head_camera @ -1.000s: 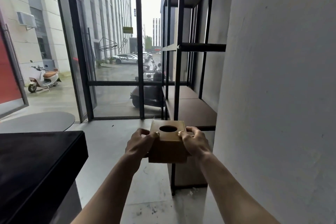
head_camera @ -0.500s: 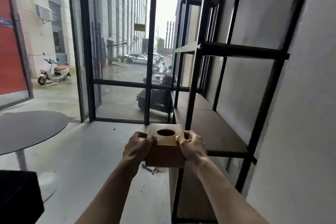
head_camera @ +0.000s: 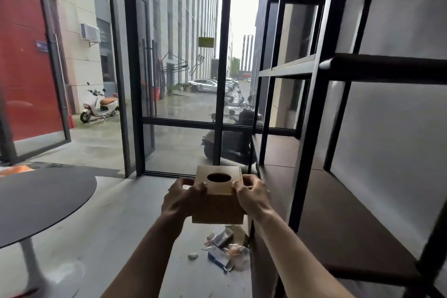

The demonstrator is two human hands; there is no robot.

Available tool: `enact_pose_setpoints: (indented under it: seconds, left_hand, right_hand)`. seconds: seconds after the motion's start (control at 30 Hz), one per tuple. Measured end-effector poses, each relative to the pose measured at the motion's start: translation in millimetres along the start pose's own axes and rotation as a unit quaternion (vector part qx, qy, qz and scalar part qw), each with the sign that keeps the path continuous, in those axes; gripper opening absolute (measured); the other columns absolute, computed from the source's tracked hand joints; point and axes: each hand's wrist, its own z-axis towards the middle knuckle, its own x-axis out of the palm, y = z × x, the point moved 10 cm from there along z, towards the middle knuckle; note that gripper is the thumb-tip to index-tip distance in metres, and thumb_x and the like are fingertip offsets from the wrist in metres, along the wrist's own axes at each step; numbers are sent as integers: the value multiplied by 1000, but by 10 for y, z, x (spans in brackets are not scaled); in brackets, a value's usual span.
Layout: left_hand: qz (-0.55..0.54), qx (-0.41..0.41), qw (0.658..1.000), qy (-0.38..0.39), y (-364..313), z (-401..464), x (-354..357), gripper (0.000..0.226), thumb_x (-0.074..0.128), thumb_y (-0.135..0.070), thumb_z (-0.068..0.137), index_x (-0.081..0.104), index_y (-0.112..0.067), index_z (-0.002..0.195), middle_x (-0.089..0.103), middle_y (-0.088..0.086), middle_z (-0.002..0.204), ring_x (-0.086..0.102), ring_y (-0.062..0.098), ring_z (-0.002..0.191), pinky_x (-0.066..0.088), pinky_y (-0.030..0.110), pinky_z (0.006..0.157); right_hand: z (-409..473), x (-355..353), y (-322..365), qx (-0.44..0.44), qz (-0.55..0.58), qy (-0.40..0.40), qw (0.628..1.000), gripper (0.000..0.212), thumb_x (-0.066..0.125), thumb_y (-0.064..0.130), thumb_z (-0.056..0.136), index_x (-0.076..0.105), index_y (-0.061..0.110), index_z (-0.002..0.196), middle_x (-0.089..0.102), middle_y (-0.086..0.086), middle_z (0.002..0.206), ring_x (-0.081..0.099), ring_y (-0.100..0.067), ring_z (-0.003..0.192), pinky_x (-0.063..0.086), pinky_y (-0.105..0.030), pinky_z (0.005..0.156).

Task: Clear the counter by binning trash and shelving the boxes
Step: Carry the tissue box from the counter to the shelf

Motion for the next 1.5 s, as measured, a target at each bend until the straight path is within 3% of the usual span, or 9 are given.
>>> enact_pose_setpoints:
  seconds: [0.23, 0.43, 0.57, 0.8, 0.9, 1.0, 1.17, 1.37, 1.5]
  left_hand:
    - [8, 1, 1000, -17, -84, 1841, 265, 55, 67, -59, 61, 60, -31, 108, 70, 12, 111, 69, 33, 101, 60, 54, 92]
    - [6, 4, 1000, -28, -327, 3387, 562, 50, 67, -58, 61, 60, -30, 102, 69, 11, 112, 68, 33, 102, 60, 55, 92]
    - [0, 1, 1000, -6, -403, 4165, 896, 55, 66, -55, 65, 60, -27, 112, 68, 14, 114, 68, 34, 103, 60, 55, 91]
    - [-1, 30, 995, 95, -528, 5624, 2010, 54, 70, -55, 58, 63, -25, 103, 71, 14, 108, 70, 34, 99, 62, 57, 86]
    - [3, 36, 987, 155, -575, 6227, 2680, 60, 73, -52, 56, 65, -20, 106, 70, 12, 107, 69, 33, 98, 62, 47, 72]
    - [16, 31, 975, 220, -584, 6766, 3398, 43, 74, -48, 58, 68, -27, 95, 72, 6, 101, 71, 31, 97, 62, 53, 85]
    - [64, 44, 938, 337, -624, 6977, 4604, 40, 69, -50, 59, 67, -28, 93, 75, 4, 97, 71, 29, 91, 62, 48, 87]
    - [107, 61, 862, 491, -398, 6228, 5869, 49, 65, -62, 48, 62, -35, 89, 74, -2, 98, 72, 28, 93, 62, 50, 87]
    - [132, 80, 800, 580, -97, 5463, 6435, 35, 73, -51, 70, 59, -35, 99, 72, -2, 102, 71, 28, 95, 61, 51, 89]
  right_hand:
    - [1849, 532, -6, -7, 6, 18, 1000, 46, 56, 48, 86, 60, 26, 125, 70, -4, 115, 65, -27, 108, 52, -42, 95]
    - [3449, 819, 70, -5, 30, 21, 999, 40, 58, 41, 90, 59, 24, 126, 70, -4, 112, 66, -28, 105, 55, -47, 94]
    - [4228, 878, -21, 15, 29, 12, 999, 47, 54, 48, 78, 61, 27, 120, 71, -4, 108, 67, -28, 103, 56, -51, 93]
    - [5596, 452, -435, 49, 9, -93, 994, 27, 60, 37, 94, 60, 25, 118, 66, 5, 95, 64, -21, 95, 55, -33, 77]
    - [6094, 166, -662, 74, 12, -156, 985, 33, 60, 43, 90, 60, 28, 119, 69, 2, 104, 66, -22, 95, 58, -41, 87]
    - [6451, -161, -939, 114, 17, -231, 966, 30, 59, 42, 89, 60, 30, 117, 68, 2, 103, 65, -22, 94, 59, -46, 89]
    - [6533, -806, -1399, 181, 25, -354, 917, 35, 62, 37, 89, 62, 27, 123, 67, -1, 116, 63, -24, 105, 54, -41, 92]
    - [5807, -1504, -2113, 253, 54, -476, 841, 37, 60, 27, 96, 53, 19, 132, 56, -3, 121, 54, -19, 101, 46, -33, 83]
    - [5028, -1767, -2523, 317, 32, -535, 782, 35, 56, 30, 99, 52, 22, 132, 56, 0, 120, 52, -17, 96, 46, -34, 81]
